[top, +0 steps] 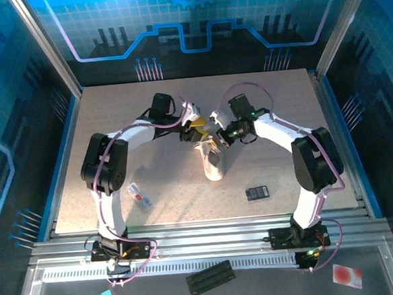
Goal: Tie the shoes
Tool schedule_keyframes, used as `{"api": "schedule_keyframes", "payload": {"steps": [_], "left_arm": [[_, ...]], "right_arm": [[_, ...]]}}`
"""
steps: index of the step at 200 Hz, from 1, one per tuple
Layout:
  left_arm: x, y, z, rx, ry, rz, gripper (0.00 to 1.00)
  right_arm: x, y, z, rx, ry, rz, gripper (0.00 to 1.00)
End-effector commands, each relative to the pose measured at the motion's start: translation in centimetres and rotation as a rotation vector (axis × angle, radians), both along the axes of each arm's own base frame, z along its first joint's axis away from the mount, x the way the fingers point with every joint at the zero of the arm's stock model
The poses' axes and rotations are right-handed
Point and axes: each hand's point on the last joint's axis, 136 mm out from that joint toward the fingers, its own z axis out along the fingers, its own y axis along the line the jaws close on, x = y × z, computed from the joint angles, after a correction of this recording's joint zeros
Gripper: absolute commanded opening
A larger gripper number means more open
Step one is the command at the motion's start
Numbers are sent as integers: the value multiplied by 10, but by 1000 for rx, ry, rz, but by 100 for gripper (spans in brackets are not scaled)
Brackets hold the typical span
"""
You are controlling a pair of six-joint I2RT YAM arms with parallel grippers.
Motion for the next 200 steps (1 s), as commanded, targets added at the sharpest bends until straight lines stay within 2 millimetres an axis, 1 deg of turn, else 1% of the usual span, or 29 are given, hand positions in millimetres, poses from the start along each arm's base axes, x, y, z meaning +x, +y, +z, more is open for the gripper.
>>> {"api": "schedule_keyframes", "payload": {"steps": [1, 70, 87, 106, 136, 149, 195, 197, 200], "left_arm": [[-11, -5, -12, 6, 25, -76, 54], [-20, -14, -24, 50, 23, -131, 48], [-21, -14, -26, 59, 25, -137, 45], [-20, -14, -27, 75, 23, -140, 40], [-24, -12, -29, 95, 41, -160, 38], [-25, -12, -28, 98, 50, -172, 35], [-28, -12, -32, 128, 61, -184, 34], [-28, -12, -32, 128, 62, -184, 34], [-28, -12, -32, 128, 63, -184, 31]], "right_arm": [[-3, 9, 18, 31, -83, 51, 9], [-4, 10, 17, 28, -86, 65, 9], [-4, 10, 18, 27, -90, 68, 9], [-5, 10, 17, 27, -90, 76, 9], [-6, 10, 16, 26, -89, 81, 9], [-6, 10, 15, 25, -90, 82, 10], [-8, 9, 16, 24, -97, 86, 10], [-8, 9, 16, 22, -99, 85, 10], [-8, 9, 16, 23, -99, 87, 10]]}}
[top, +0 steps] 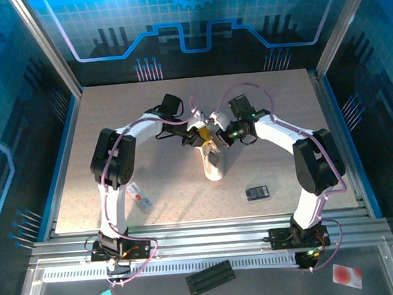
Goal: Tie the shoes
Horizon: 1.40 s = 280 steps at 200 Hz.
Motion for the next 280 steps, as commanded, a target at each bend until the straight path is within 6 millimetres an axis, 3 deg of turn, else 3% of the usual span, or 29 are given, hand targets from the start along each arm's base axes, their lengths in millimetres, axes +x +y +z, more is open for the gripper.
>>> {"api": "schedule_keyframes", "payload": {"steps": [1, 29, 58, 83, 118, 137, 166, 223, 280], "left_arm": [[-6, -2, -1, 8, 3, -39, 30], [-6, -2, -1, 18, 9, -35, 0], [-4, -1, -4, 36, -9, -17, 0], [-1, -1, -5, 51, -55, 3, 0], [0, -1, -4, 53, -109, 30, 0], [-2, -2, -4, 54, -135, 38, 0], [-2, -2, -1, 52, -169, 55, 0], [1, -1, 7, 48, -222, 91, 0], [0, -5, 8, 38, -250, 104, 0]], "right_arm": [[-6, 6, 13, 21, -43, 40, 10], [-8, 6, 13, 22, -43, 41, 11], [-11, 6, 22, 42, -56, 46, 22], [-16, 4, 38, 120, -45, 40, 41], [0, -17, 57, 269, 32, -111, 40], [16, -31, 49, 287, 108, -226, 37], [29, -35, 27, 255, 221, -302, 35], [20, -7, 15, 393, 355, -210, 37], [30, -21, -11, 313, 391, -322, 33]]}}
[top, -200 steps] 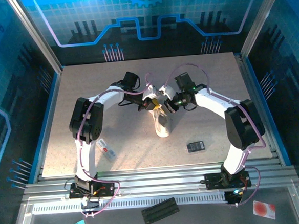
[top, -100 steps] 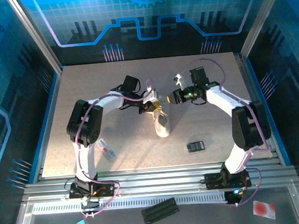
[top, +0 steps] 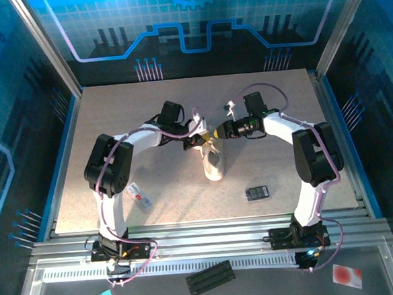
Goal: Tie the shoes
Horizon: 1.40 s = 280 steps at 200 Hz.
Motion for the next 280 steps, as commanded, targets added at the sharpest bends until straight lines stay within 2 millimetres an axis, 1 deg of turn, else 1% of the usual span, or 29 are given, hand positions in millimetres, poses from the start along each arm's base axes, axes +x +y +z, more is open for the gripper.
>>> {"api": "schedule_keyframes", "payload": {"steps": [1, 61, 141, 205, 220, 254, 280], "left_arm": [[-3, -4, 17, -25, -46, 2, 0], [1, -7, 17, -19, -74, 27, 0], [-1, -6, 15, -13, -82, 33, 0], [-3, -8, 18, -23, -80, 25, 0], [-4, -8, 17, -27, -73, 21, 0], [-8, -11, 18, -38, -69, 9, 0], [-10, -11, 17, -38, -66, 7, 0]], "right_arm": [[3, -2, -10, -13, 44, -29, 33], [-11, 17, -6, 66, 78, 66, 35], [-16, 17, 8, 147, 75, 68, 39], [-16, 20, 4, 169, 100, 69, 39], [-16, 22, 4, 173, 103, 74, 36], [-15, 26, 4, 200, 114, 82, 28], [-15, 26, 7, 216, 103, 80, 12]]}}
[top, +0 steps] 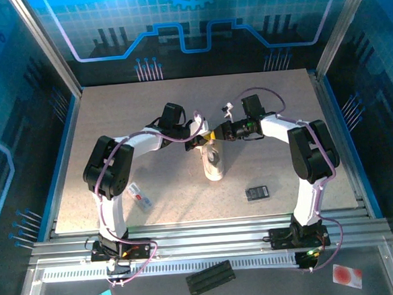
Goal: Tie the shoes
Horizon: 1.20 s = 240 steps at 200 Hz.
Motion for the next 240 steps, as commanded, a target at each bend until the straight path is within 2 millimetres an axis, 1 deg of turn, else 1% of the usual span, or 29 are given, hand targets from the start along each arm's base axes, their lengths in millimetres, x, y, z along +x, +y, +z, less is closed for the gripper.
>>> {"api": "schedule_keyframes", "payload": {"steps": [1, 27, 66, 90, 115, 130, 149, 166, 185, 212, 227, 240], "left_arm": [[-13, -7, 17, -39, -19, -43, 0], [-14, -6, 17, -32, -25, -39, 0], [-14, -4, 16, -25, -29, -33, 6], [-13, -3, 17, -27, -33, -27, 7], [-12, -3, 18, -27, -39, -22, 18], [-12, -3, 20, -33, -44, -17, 27], [-12, -2, 26, -44, -48, -2, 36], [-11, -1, 34, -52, -43, 21, 41], [-9, 5, 47, -76, -24, 64, 45], [-11, 22, 65, -125, -1, 134, 49], [-15, 34, 63, -110, 13, 169, 48], [-22, 45, 53, -58, 22, 185, 45]], "right_arm": [[-3, 4, 0, 42, 0, 20, 12], [-4, 0, 3, 29, -31, 7, 0], [-1, -11, 6, -6, -76, -23, 0], [0, -15, 6, -29, -98, -40, 0], [2, -19, 6, -58, -121, -59, 0], [2, -19, 4, -64, -116, -56, 0], [1, -18, 1, -66, -105, -48, 0], [0, -18, -2, -67, -99, -41, 0], [0, -17, -3, -73, -94, -29, 0], [0, -17, -5, -86, -97, -17, 0], [1, -17, -5, -99, -101, -11, 0], [2, -17, -5, -111, -108, -7, 0]]}}
